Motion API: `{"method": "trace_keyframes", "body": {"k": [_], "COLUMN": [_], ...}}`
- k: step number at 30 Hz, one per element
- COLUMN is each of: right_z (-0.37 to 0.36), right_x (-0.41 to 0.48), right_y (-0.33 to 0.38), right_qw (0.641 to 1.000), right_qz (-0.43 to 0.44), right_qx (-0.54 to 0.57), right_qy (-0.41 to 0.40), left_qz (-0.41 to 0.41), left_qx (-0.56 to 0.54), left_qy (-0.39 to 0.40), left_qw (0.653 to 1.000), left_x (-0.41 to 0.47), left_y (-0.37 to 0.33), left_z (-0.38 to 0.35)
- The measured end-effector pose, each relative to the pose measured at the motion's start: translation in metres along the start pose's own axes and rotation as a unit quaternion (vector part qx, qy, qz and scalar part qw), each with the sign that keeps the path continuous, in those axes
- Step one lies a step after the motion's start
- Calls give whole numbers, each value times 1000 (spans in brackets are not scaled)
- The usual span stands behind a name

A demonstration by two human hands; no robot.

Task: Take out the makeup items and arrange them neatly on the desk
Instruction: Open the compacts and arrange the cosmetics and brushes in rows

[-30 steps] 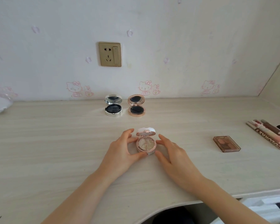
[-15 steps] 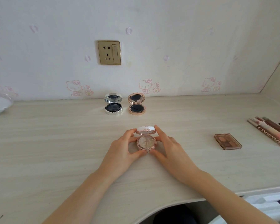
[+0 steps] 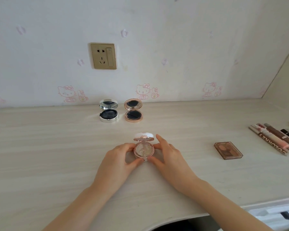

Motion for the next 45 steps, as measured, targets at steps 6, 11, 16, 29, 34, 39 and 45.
{"method": "trace_keyframes", "body": {"k": [6, 11, 16, 29, 34, 39, 45], "right_z": [9, 15, 21, 20, 18, 18, 22], "right_x": [22, 54, 93, 154, 162, 168, 161], "right_y": [-12, -27, -49, -53, -46, -46, -46], "right_qw": [1000, 999, 998, 996, 996, 996, 997], "right_qz": [-1, -31, -60, -70, -55, -63, -71], "right_qx": [-7, 20, 3, -33, -55, -41, -39], "right_qy": [1, 3, -31, -47, -47, -38, -17], "left_qz": [-29, -46, -86, -164, -152, -146, -141], "left_qx": [62, 133, 139, 305, 318, 318, 301], "left_qy": [32, 21, 29, 65, 81, 98, 120], "left_qw": [997, 990, 986, 936, 932, 932, 935], "left_x": [24, 60, 93, 121, 131, 136, 135], "left_y": [-4, -7, -5, 0, 9, 11, 11], "left_z": [-18, -39, -61, -76, -76, -74, -77]}}
Point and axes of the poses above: each hand's wrist, its own x-axis towards the middle knuckle, its own z-axis out of the back of the hand, y = z × x, the point moved 9 cm from there along x, towards the middle knuckle, and after that the axes turned 12 degrees about -z, right-handed, at the moved point
